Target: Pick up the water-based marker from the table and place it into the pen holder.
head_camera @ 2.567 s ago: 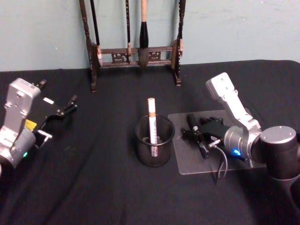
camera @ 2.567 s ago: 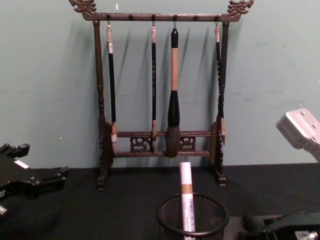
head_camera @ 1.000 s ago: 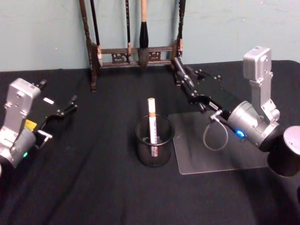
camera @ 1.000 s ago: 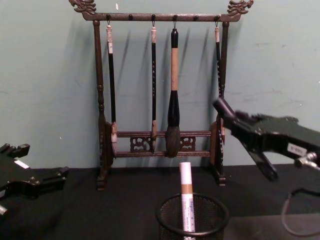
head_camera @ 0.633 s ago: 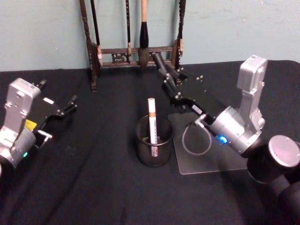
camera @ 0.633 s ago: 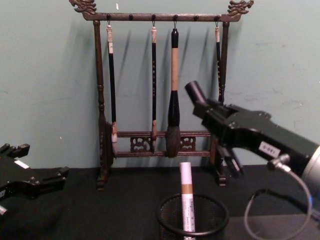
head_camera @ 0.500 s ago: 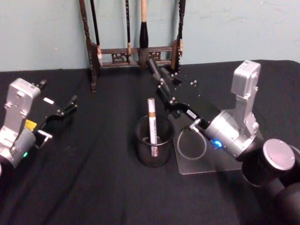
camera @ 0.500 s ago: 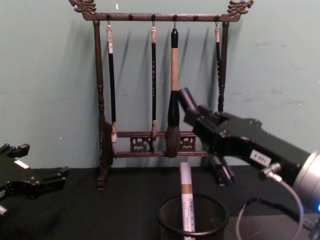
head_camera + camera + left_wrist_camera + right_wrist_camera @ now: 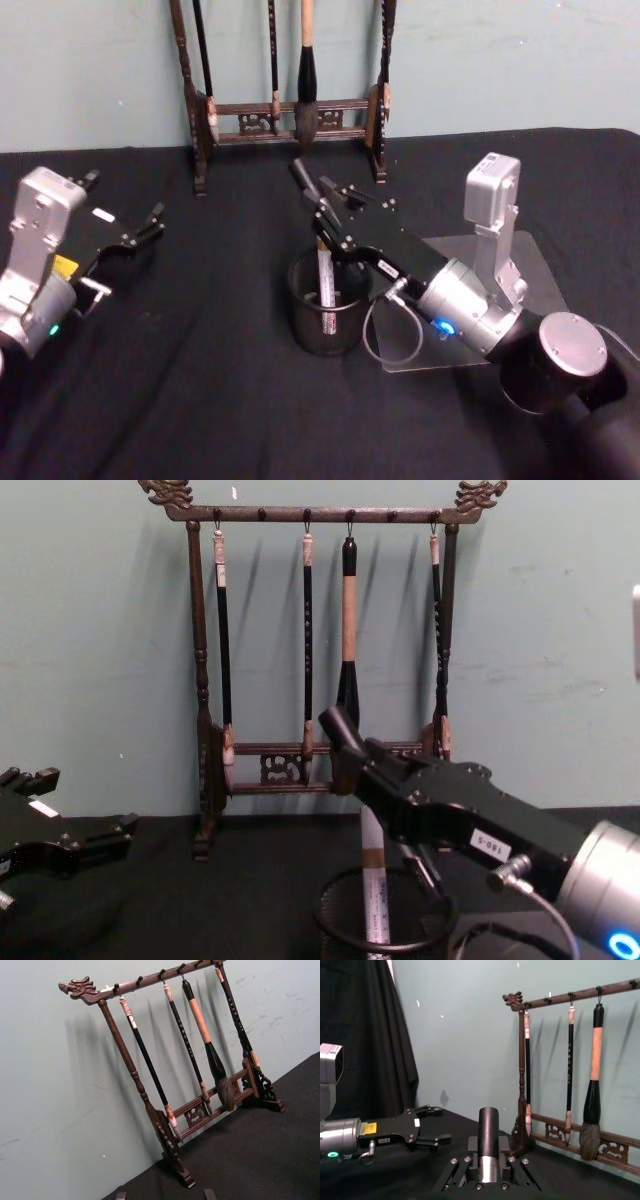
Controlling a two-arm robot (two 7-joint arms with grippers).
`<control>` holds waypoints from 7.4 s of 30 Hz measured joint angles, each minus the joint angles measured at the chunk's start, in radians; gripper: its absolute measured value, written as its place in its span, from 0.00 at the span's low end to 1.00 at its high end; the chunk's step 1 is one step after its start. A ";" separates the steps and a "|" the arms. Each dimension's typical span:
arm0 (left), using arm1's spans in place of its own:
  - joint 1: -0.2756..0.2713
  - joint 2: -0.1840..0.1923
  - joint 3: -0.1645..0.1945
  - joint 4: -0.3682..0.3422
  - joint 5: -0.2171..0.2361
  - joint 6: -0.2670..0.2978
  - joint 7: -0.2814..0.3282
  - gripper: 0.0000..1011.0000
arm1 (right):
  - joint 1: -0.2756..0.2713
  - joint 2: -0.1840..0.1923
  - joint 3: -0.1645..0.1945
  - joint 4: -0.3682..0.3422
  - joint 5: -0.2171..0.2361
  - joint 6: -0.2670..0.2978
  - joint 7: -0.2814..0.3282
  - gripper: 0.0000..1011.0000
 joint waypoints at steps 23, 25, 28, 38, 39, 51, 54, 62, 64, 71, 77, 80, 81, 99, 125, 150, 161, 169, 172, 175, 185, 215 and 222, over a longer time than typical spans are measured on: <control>0.000 0.000 0.000 0.000 0.000 0.000 0.000 0.99 | 0.005 -0.006 -0.026 0.023 -0.031 0.002 -0.022 0.24; 0.000 0.000 0.000 0.000 0.000 0.000 0.000 0.99 | 0.005 -0.006 -0.026 0.023 -0.031 0.002 -0.022 0.24; 0.000 0.000 0.000 0.000 0.000 0.000 0.000 0.99 | 0.005 -0.006 -0.026 0.023 -0.031 0.002 -0.021 0.24; 0.000 0.000 0.000 0.000 0.000 0.000 0.000 0.99 | 0.006 -0.006 -0.025 0.023 -0.028 0.002 -0.019 0.54; 0.000 0.000 0.000 0.000 0.000 0.000 0.000 0.99 | 0.006 -0.006 -0.025 0.023 -0.028 0.002 -0.019 0.56; 0.000 0.000 0.000 0.000 0.000 0.000 0.000 0.99 | 0.006 -0.006 -0.025 0.023 -0.027 0.002 -0.018 0.93; 0.000 0.000 0.000 0.000 0.000 0.000 0.000 0.99 | 0.006 -0.003 -0.019 0.010 -0.022 -0.001 -0.014 0.99; 0.000 0.000 0.000 0.000 0.000 0.000 0.000 0.99 | 0.004 0.021 0.031 -0.071 -0.016 -0.031 -0.041 0.99; 0.000 0.000 0.000 0.000 0.000 0.000 0.000 0.99 | 0.000 0.027 0.045 -0.086 -0.019 -0.033 -0.057 0.99; 0.000 0.000 0.000 0.000 0.000 0.000 0.000 0.99 | -0.035 0.067 0.129 -0.138 -0.047 0.029 -0.161 0.99; 0.000 0.000 0.000 0.000 0.000 0.000 0.000 0.99 | -0.073 0.096 0.181 -0.155 -0.105 0.090 -0.247 0.99; 0.000 0.000 0.000 0.000 0.000 0.000 0.000 0.99 | -0.091 0.104 0.201 -0.154 -0.133 0.116 -0.281 0.99; 0.000 0.000 0.000 0.000 0.000 0.000 0.000 0.99 | -0.099 0.106 0.209 -0.150 -0.151 0.126 -0.299 0.99; 0.000 0.000 0.000 0.000 0.000 0.000 0.000 0.99 | -0.108 0.083 0.215 -0.042 -0.292 0.228 -0.366 0.99; 0.000 0.000 0.000 0.000 0.000 0.000 0.000 0.99 | -0.096 0.060 0.220 -0.001 -0.308 0.238 -0.353 0.99; 0.000 0.000 0.000 0.000 0.000 0.000 0.000 0.99 | -0.097 0.061 0.220 -0.003 -0.308 0.238 -0.355 0.99; 0.000 0.000 0.000 0.000 0.000 0.000 0.000 0.99 | -0.097 0.061 0.220 -0.003 -0.308 0.238 -0.355 0.99; 0.000 0.000 0.000 0.000 0.000 0.000 0.000 0.99 | -0.097 0.061 0.220 -0.003 -0.308 0.238 -0.355 0.99; 0.000 0.000 0.000 0.000 0.000 0.000 0.000 0.99 | -0.097 0.061 0.220 -0.003 -0.308 0.238 -0.355 0.99; 0.000 0.000 0.000 0.000 0.000 0.000 0.000 0.99 | -0.097 0.061 0.220 -0.003 -0.308 0.238 -0.355 0.99; 0.000 0.000 0.000 0.000 0.000 0.000 0.000 0.99 | -0.097 0.061 0.220 -0.003 -0.308 0.238 -0.355 0.99; 0.000 0.000 0.000 0.000 0.000 0.000 0.000 0.99 | -0.097 0.061 0.220 -0.003 -0.308 0.238 -0.355 0.99; 0.000 0.000 0.000 0.000 0.000 0.000 0.000 0.99 | -0.097 0.061 0.220 -0.003 -0.308 0.238 -0.355 0.99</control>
